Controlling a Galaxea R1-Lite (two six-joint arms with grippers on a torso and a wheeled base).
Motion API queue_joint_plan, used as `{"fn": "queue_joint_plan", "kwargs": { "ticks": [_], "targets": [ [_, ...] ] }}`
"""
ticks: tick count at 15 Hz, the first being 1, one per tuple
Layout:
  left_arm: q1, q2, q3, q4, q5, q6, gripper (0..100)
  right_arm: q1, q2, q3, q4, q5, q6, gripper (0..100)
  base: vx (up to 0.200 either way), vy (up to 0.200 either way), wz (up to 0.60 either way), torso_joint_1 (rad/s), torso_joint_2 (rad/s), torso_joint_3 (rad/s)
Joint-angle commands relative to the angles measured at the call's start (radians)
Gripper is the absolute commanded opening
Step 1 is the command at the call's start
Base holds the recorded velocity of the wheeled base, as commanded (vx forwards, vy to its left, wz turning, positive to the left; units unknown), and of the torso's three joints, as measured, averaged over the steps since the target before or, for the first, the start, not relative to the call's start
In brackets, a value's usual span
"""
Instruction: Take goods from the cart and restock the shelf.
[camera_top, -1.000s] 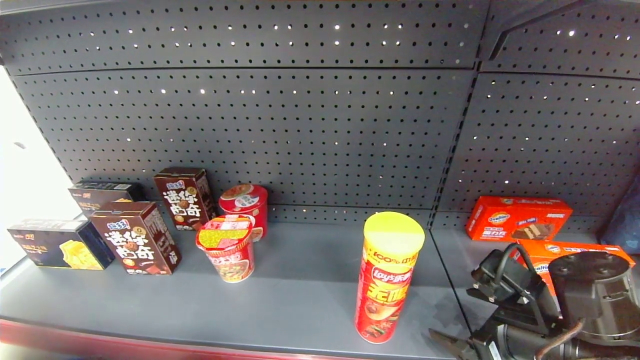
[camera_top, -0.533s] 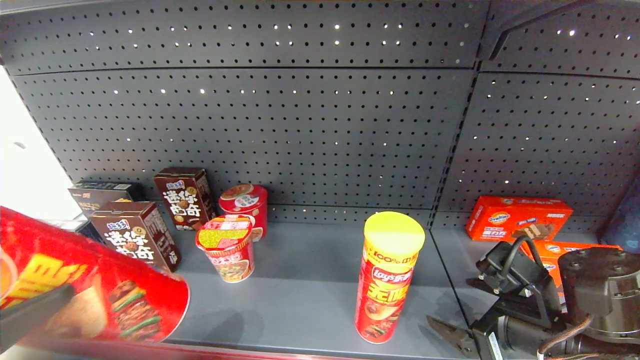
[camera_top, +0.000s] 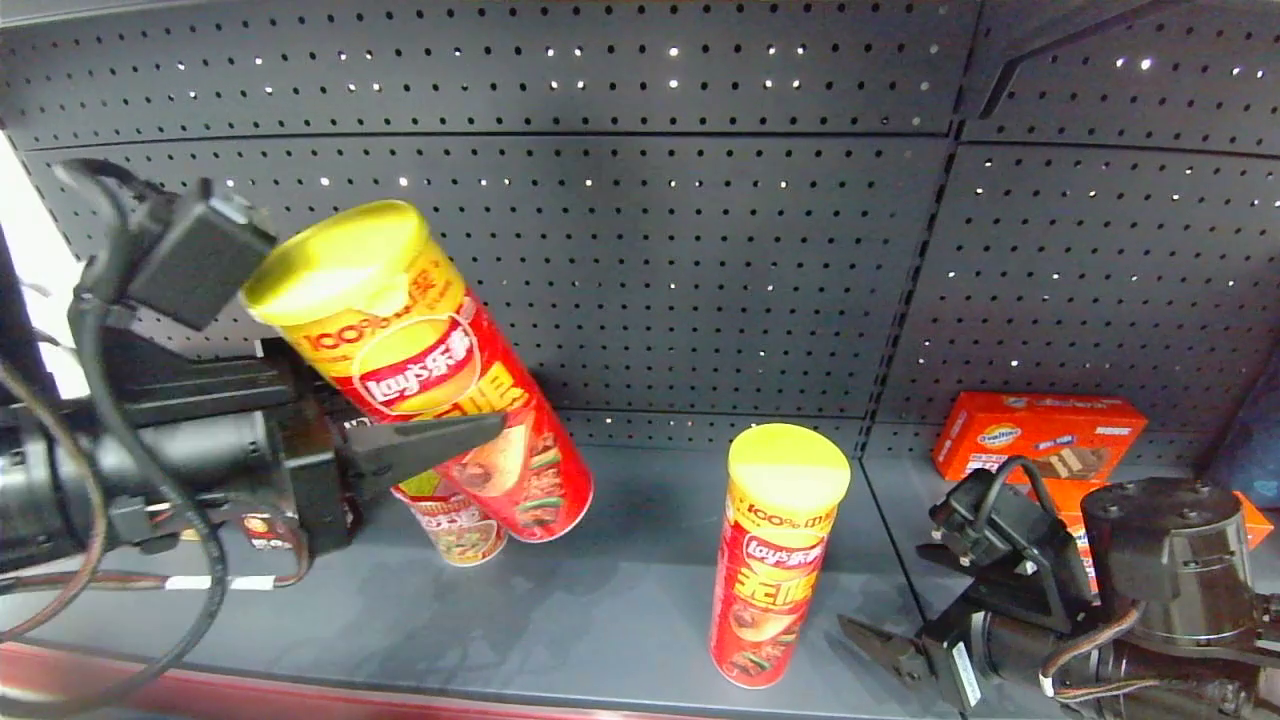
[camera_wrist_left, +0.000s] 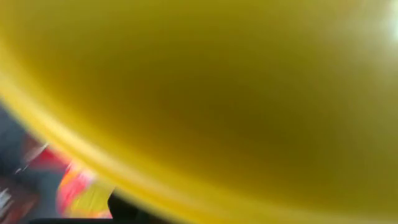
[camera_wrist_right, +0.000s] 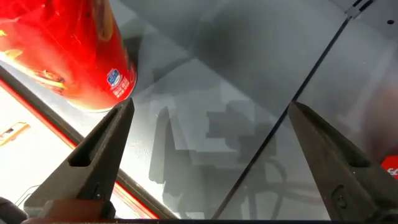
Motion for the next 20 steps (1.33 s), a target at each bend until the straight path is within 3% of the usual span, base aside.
{"fn": "queue_joint_plan", "kwargs": {
  "ticks": [1,2,4,5,8,12,14,17,20],
  "targets": [
    [-0.035,0.13,-0.051,-0.008,-0.001,0.008,0,0.001,0.006,-0.004,0.0,0.0,0.0,100,0.0,0.0,0.0,0.0,0.0,0.0],
    [-0.039,0.313,-0.197,-0.008,-0.053,0.09,0,0.0,0.0,0.006,0.0,0.0,0.0,100,0.0,0.0,0.0,0.0,0.0,0.0],
    [-0.039,0.372,-0.268,0.0,-0.103,0.101,0,0.0,-0.003,0.006,-0.002,0.0,0.001,100,0.0,0.0,0.0,0.0,0.0,0.0],
    [-0.039,0.44,-0.324,-0.002,-0.117,0.129,0,-0.002,-0.003,-0.001,0.0,0.0,0.001,100,0.0,0.0,0.0,0.0,0.0,0.0],
    [-0.039,0.54,-0.39,0.0,-0.122,0.186,0,-0.002,-0.005,-0.001,-0.002,0.001,0.0,100,0.0,0.0,0.0,0.0,0.0,0.0],
    [-0.058,0.629,-0.439,0.001,-0.14,0.227,0,-0.002,-0.017,0.001,0.0,0.001,0.0,100,0.0,0.0,0.0,0.0,0.0,0.0],
    [-0.072,0.645,-0.458,0.038,-0.14,0.23,0,-0.002,-0.02,0.004,0.0,0.001,0.001,100,0.0,0.0,0.0,0.0,0.0,0.0],
    [-0.07,0.685,-0.548,0.161,-0.14,0.29,0,-0.008,-0.025,0.006,0.0,0.004,0.0,100,0.0,0.0,0.0,0.0,0.0,0.0],
    [-0.069,0.714,-0.631,0.231,-0.14,0.311,0,-0.014,-0.023,0.006,0.0,0.006,0.001,100,0.0,0.0,0.0,0.0,0.0,0.0]
  ]
}}
